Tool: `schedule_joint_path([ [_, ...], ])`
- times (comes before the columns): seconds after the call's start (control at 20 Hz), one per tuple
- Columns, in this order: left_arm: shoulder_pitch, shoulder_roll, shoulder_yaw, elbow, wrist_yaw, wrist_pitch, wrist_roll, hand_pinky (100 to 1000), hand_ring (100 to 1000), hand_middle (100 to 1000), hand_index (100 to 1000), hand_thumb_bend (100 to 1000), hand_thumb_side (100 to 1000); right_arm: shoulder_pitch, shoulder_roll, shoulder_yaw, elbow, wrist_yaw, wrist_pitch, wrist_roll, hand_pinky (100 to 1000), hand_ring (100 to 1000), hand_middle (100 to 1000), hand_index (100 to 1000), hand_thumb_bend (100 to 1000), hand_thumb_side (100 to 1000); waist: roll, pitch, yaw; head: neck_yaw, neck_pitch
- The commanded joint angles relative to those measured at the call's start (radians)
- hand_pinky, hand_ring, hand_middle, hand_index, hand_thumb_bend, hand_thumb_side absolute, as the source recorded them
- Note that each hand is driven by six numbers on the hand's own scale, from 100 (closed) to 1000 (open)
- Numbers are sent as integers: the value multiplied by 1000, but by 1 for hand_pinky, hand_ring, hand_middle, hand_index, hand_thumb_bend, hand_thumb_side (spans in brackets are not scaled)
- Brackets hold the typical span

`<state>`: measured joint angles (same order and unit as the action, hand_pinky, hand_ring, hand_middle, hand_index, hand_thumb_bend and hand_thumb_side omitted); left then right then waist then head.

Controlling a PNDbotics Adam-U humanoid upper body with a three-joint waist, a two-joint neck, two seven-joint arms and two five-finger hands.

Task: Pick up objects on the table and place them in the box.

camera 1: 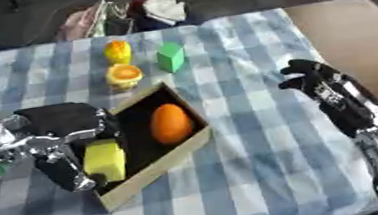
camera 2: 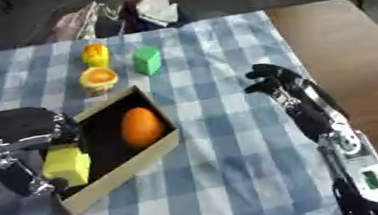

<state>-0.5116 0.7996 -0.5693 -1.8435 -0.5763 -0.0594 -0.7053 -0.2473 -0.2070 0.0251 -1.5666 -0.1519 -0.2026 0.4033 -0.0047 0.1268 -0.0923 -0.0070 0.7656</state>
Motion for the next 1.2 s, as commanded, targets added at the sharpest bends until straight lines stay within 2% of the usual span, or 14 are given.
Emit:
schedule_joint_path([
  [0.05,-3,13,2,-2,7,-18,-25,695,670,693,783,411,246,-14,-15,-6,-16,-1,-2,0,912,740,790,875,100,631,7,-16,0,-3,4],
  [0.3,4,36,24,-24,1,-39,-59,731,725,751,810,486,306,-15,-14,-6,-16,0,-2,0,912,740,790,875,100,630,7,-17,4,-6,4],
  [0.55,14,63,68,-75,21,-29,-59,725,708,735,809,473,305,-16,-16,-7,-15,1,-3,0,912,739,790,875,100,627,6,-18,6,-10,4],
  [0.9,51,74,183,-151,88,62,37,703,657,686,793,397,270,-24,-18,-11,-13,5,-5,-7,911,739,790,875,100,616,2,-18,14,-17,4],
  [1.2,86,12,281,-110,94,163,202,691,628,663,789,342,270,-63,-34,-16,-6,20,-13,-14,909,739,790,875,100,579,-7,-19,24,-24,4],
])
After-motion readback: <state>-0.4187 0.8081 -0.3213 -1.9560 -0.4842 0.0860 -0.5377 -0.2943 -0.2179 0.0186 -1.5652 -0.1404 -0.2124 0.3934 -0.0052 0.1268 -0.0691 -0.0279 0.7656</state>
